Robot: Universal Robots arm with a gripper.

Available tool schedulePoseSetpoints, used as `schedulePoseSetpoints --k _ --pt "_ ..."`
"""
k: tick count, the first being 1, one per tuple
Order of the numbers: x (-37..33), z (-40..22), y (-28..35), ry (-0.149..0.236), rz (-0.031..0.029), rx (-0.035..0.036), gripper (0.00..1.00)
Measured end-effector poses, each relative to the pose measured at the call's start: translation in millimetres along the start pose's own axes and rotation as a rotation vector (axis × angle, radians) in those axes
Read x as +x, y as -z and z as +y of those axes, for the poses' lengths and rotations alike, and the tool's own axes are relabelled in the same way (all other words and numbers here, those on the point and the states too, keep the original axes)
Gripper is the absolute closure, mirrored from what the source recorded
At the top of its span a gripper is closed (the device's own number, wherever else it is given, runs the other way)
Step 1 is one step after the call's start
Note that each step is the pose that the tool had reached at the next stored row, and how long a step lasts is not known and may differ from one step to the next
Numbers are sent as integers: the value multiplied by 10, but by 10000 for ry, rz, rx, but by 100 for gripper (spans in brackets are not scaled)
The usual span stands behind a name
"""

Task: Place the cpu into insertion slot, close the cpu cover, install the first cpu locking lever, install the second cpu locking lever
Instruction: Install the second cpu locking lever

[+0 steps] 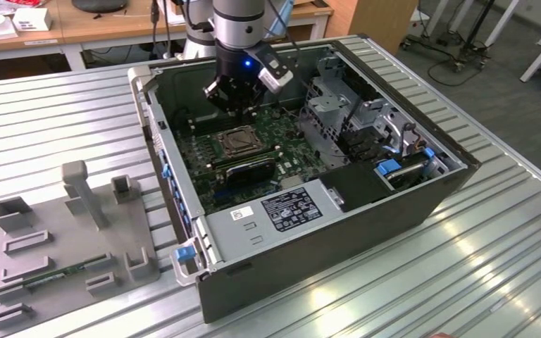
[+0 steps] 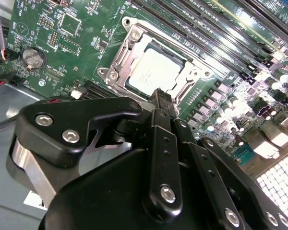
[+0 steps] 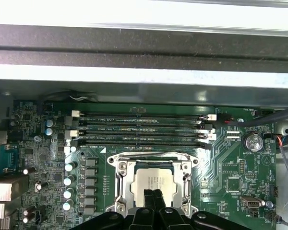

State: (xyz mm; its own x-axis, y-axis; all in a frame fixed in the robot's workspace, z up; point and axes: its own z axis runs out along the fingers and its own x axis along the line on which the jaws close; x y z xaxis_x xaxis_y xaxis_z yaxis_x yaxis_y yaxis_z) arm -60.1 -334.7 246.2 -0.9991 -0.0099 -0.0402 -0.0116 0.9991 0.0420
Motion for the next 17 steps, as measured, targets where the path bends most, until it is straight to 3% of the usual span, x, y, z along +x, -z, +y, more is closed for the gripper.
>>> schedulePoseSetpoints --k 8,17 --pt "-1 -9 25 2 2 1 89" --pt "0 -122 29 0 0 0 89"
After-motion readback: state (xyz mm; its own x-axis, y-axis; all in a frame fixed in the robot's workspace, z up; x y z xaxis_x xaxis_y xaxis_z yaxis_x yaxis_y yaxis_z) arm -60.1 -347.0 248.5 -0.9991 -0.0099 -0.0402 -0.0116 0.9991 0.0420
